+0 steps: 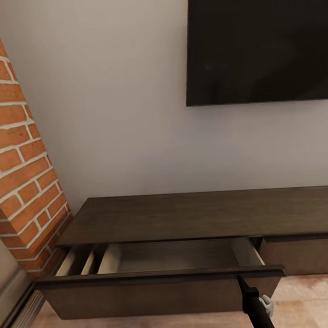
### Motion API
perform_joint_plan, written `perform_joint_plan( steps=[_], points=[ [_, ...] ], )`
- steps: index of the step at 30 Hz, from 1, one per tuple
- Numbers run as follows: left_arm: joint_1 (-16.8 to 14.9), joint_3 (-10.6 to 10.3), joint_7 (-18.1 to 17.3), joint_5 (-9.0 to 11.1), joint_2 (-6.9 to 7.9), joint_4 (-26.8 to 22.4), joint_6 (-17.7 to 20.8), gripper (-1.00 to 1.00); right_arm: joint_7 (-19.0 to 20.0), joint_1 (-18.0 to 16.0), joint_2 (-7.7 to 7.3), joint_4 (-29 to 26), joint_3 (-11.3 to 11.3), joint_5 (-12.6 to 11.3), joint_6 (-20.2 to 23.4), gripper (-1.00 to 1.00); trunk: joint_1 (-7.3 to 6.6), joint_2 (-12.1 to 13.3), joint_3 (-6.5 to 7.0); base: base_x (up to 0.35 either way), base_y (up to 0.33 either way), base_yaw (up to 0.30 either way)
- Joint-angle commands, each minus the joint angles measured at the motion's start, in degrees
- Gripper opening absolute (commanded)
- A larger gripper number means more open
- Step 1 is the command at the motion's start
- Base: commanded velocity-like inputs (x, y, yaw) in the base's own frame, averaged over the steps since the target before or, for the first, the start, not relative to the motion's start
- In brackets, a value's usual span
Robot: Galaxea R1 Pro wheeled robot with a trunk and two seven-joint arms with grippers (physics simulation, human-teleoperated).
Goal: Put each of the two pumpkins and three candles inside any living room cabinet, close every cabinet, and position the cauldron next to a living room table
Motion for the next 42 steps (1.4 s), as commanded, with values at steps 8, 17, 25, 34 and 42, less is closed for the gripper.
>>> perform_joint_plan(
  steps=[8,17,25,34,42],
  points=[
    [0.00,-0.01,-0.05,-0.12,0.02,-0.01,-0.16,1.00,0.49,-0.06,0.03,-0.18,0.02,-1.14,1.11,-1.00,-0.05,-0.03,-0.03,-0.275,0.000,0.000],
    [0.02,-0.01,-0.04,-0.12,0.02,-0.01,-0.16,1.00,0.54,-0.05,0.04,-0.19,-0.67,-1.21,1.08,-1.00,-0.05,-0.03,-0.03,-0.256,0.000,0.000],
    [0.02,-0.01,-0.07,-0.12,0.02,-0.01,-0.16,1.00,0.55,-0.06,0.04,-0.22,-1.49,-1.20,1.08,-1.00,-0.05,-0.03,-0.03,-0.062,0.000,0.000],
    [0.02,-0.01,-0.04,-0.12,0.02,-0.01,-0.16,1.00,-0.01,-0.10,0.00,-0.22,-1.54,-1.13,1.13,-1.00,-0.05,-0.03,-0.03,-0.003,0.000,0.000],
    [0.02,-0.01,-0.04,-0.12,0.02,-0.01,-0.16,1.00,-0.29,-0.13,-0.04,-0.26,-1.47,-1.12,1.17,-1.00,-0.05,-0.03,-0.03,0.000,0.000,0.000]
  ],
)
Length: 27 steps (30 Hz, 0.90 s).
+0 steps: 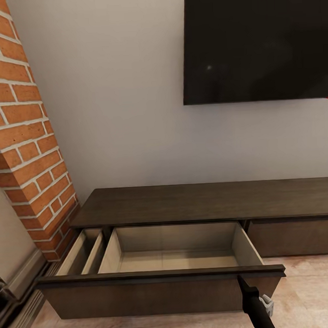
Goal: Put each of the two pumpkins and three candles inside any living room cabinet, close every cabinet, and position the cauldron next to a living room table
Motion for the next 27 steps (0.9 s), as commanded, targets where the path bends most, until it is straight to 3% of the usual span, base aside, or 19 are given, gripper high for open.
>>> perform_joint_plan(
  steps=[1,27],
  points=[
    [0.01,0.00,-0.08,-0.12,0.02,-0.02,-0.16,1.00,0.43,-0.01,-0.03,-0.02,-1.25,-1.23,0.57,-1.00,0.00,-0.01,-0.05,0.000,0.000,0.000],
    [0.02,0.00,-0.08,-0.12,0.02,0.02,-0.16,1.00,0.53,-0.02,-0.65,0.03,-1.13,-1.06,0.57,-1.00,0.00,-0.01,-0.05,-0.048,0.000,0.000]
  ],
)
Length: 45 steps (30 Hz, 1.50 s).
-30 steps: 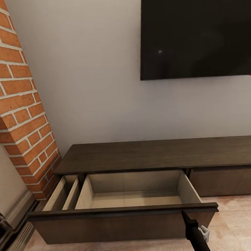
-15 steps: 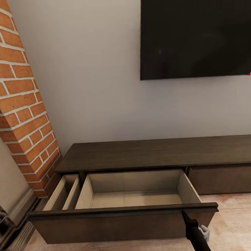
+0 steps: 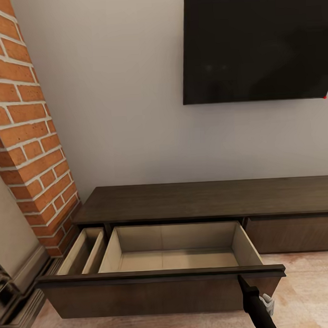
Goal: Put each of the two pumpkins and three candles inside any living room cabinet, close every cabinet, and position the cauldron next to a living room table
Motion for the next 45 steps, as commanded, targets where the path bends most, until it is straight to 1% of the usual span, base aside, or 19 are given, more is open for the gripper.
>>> perform_joint_plan(
  steps=[1,7,15,16,31,38,45],
  points=[
    [0.03,0.01,-0.08,-0.12,0.02,-0.01,-0.17,1.00,0.56,0.01,-0.02,-0.06,-2.23,-1.38,0.79,-1.00,-0.01,-0.02,-0.06,-0.053,0.000,0.000],
    [0.02,0.01,-0.08,-0.12,0.01,-0.06,-0.17,1.00,0.57,0.01,-0.02,-0.06,-2.10,-1.41,0.79,-1.00,-0.01,-0.02,-0.06,-0.125,0.000,0.000],
    [0.03,0.01,-0.08,-0.12,-0.02,-0.05,-0.17,1.00,0.57,0.01,-0.02,-0.06,-2.11,-1.44,0.79,-1.00,-0.01,-0.02,-0.06,-0.022,0.000,0.000],
    [0.02,0.01,-0.08,-0.12,-0.03,-0.06,-0.17,1.00,0.57,0.01,-0.01,-0.06,-2.11,-1.45,0.79,1.00,-0.01,-0.02,-0.06,-0.004,0.000,0.000],
    [0.06,0.01,-0.08,-0.12,0.00,-0.03,-0.17,1.00,0.57,0.01,-0.02,-0.06,-2.11,-1.47,0.79,1.00,-0.01,-0.02,-0.06,-0.003,0.000,0.000],
    [0.04,0.01,-0.08,-0.12,0.01,0.01,-0.17,1.00,0.78,0.01,0.01,-0.08,-2.13,-1.47,0.76,1.00,-0.01,-0.02,-0.06,-0.173,0.000,0.000],
    [0.06,0.01,-0.14,-0.12,0.01,0.01,-0.09,1.00,1.07,0.01,0.00,-0.14,-2.20,-1.55,0.70,1.00,-0.01,-0.02,-0.06,-0.039,0.000,0.000]
  ],
)
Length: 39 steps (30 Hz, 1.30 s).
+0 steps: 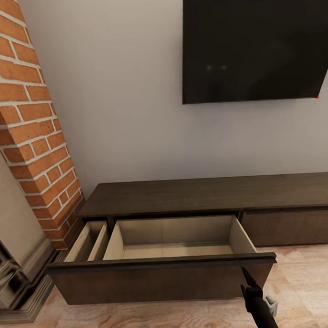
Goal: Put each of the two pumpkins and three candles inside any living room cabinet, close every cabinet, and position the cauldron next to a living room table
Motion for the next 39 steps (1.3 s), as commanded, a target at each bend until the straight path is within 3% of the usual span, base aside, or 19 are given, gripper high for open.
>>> perform_joint_plan(
  steps=[1,7,13,21,39],
  points=[
    [0.01,-0.01,-0.09,-0.12,0.03,-0.01,-0.13,1.00,0.13,-0.02,0.03,-0.04,-0.17,-0.42,0.60,1.00,-0.01,-0.02,-0.04,-0.007,0.000,0.000],
    [0.02,-0.01,-0.24,-0.05,0.01,-0.09,0.46,1.00,0.15,-0.02,0.01,0.02,-0.18,-0.43,0.60,1.00,-0.01,-0.02,-0.04,-0.002,0.000,0.000],
    [0.03,-0.01,-0.15,-0.08,-0.24,-0.15,1.70,1.00,0.13,-0.02,0.01,0.04,0.00,-0.21,0.73,1.00,-0.16,0.06,1.29,0.000,0.000,0.000],
    [0.00,0.02,0.04,-0.11,-0.36,-0.17,5.71,1.00,0.07,-0.02,-0.06,0.05,0.31,0.44,0.78,1.00,-1.92,3.27,2.72,-0.005,0.000,0.000],
    [-0.06,-0.01,0.12,-0.12,-0.41,-0.17,6.18,1.00,-0.16,0.06,-0.09,0.05,0.43,0.79,0.77,1.00,-5.88,10.49,5.95,-0.126,0.025,0.000]
  ],
)
